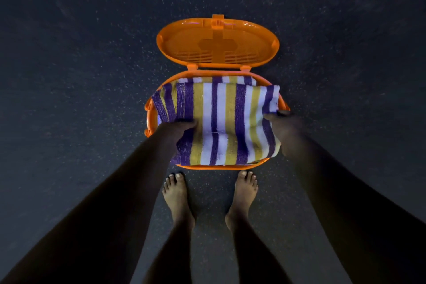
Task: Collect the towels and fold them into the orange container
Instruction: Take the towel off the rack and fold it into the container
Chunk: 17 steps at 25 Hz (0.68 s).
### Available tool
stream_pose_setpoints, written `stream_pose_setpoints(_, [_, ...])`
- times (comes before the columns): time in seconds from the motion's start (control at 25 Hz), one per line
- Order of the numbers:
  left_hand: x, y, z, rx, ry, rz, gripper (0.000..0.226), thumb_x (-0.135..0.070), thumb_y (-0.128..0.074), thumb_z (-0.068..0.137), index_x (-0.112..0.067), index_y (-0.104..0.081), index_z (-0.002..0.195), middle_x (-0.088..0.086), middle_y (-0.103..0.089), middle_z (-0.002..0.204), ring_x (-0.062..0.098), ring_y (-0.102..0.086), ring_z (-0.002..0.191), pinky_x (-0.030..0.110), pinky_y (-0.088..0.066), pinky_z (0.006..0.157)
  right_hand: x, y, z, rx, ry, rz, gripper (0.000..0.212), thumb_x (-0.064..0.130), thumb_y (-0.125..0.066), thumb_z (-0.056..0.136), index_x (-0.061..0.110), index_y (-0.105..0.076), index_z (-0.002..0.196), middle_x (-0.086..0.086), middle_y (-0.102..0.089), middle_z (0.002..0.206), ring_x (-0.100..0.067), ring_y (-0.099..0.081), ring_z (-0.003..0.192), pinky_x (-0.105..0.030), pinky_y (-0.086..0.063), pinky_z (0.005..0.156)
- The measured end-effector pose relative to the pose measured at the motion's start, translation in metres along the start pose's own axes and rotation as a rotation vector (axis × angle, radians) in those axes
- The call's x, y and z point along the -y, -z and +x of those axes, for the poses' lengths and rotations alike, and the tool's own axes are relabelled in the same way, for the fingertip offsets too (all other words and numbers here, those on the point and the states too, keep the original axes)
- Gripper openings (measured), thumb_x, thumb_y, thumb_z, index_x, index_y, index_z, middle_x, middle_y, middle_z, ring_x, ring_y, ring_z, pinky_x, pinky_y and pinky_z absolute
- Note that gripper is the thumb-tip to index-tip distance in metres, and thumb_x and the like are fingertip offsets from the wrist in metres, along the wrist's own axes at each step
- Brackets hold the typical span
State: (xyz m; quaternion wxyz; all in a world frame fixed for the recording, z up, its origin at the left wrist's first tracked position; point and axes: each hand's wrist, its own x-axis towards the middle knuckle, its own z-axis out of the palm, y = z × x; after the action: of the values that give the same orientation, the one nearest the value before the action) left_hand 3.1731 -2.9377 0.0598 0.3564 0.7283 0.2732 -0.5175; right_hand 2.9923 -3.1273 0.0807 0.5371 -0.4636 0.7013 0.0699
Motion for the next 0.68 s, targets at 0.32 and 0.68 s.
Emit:
stream_pose_setpoints(0.32, [0.030, 0.036, 0.028, -0.262, -0.470, 0.290, 0.025, -0.039, -0.074, 0.091, -0.016, -0.070, 0.099, -0.001, -0.072, 0.088, 0.029, -0.072, 0.089, 0.032, -0.049, 0.069, -0.009, -0.020, 0.015, -0.062, 0.314, -0.260, 0.044, 0.024, -0.056, 0.097, 0.024, -0.056, 0.141, -0.002, -0.067, 0.126, -0.021, -0.064, 0.109, -0.030, -0.048, 0.088])
stream_pose_setpoints(0.68, [0.079, -0.038, 0.046, -0.275, -1.020, 1.180, 0.093, -0.072, -0.033, 0.096, -0.009, -0.016, 0.162, 0.013, -0.011, 0.170, 0.030, -0.008, 0.158, 0.056, -0.015, 0.125, -0.068, -0.068, 0.033, -0.111, 0.866, -1.082, 0.085, 0.069, -0.042, 0.095, 0.027, -0.011, 0.163, -0.009, -0.002, 0.171, -0.031, 0.001, 0.157, -0.064, -0.012, 0.121])
